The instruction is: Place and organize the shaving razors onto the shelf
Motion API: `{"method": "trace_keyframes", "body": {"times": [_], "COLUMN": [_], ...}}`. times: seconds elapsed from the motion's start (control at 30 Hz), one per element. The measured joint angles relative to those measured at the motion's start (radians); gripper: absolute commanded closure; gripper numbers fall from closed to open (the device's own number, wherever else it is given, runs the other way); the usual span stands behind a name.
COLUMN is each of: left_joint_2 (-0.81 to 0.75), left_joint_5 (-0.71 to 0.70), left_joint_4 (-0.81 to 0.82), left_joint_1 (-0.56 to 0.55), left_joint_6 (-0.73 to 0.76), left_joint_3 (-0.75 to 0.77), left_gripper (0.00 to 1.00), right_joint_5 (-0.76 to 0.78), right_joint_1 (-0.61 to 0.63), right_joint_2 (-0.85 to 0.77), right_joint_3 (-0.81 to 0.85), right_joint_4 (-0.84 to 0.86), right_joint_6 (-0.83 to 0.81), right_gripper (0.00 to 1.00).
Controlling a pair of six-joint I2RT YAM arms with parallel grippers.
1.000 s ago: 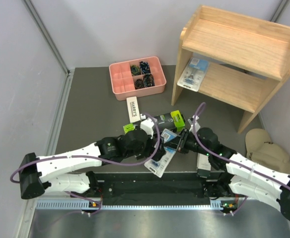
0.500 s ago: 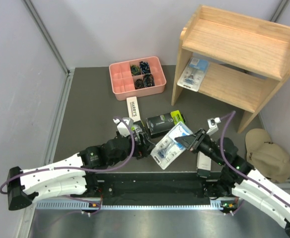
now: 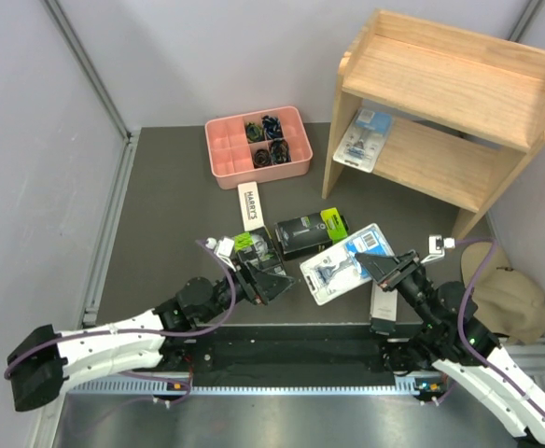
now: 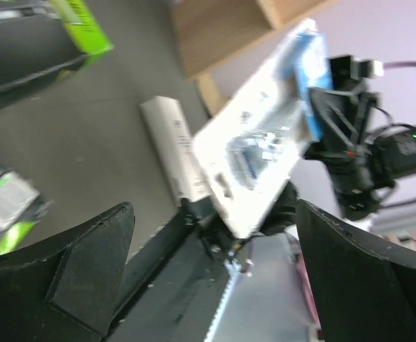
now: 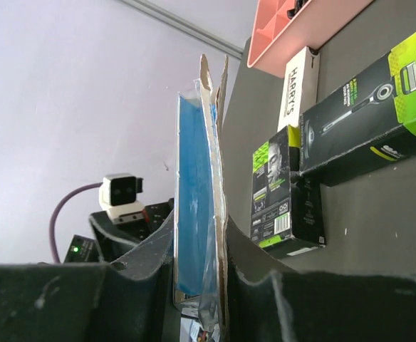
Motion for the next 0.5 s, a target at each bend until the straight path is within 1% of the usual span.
{"method": "trace_keyframes", "body": {"times": [0.17,0.27,0.4,0.5], "left_joint_2": [0.13,0.216,0.297,0.36], "left_joint_5": [0.119,0.166,0.198,0.22], "left_joint_4": [0.215,0.266,0.315,0.383], "left_joint_1": [0.001,0.001,0.001,0.001], "left_joint_6": [-0.002,-0.005,-0.013,-0.026], "left_joint_3": [0.003,0.017,0.037,0.043], "left_gripper": [0.02,0.03,0.03,0.04], "right_joint_5": [0.002,0.002,0.0,-0.004], "right_joint_1": [0.0,0.0,0.0,0.0], "right_joint_2": [-0.001,-0.001,-0.001,-0.001], "right_joint_3": [0.0,0.0,0.0,0.0], "right_joint_4": [-0.002,0.0,0.004,0.007], "right_joint_6": [-0.008,-0.01,-0.018,-0.019], "right_gripper": [1.0,1.0,1.0,1.0]}}
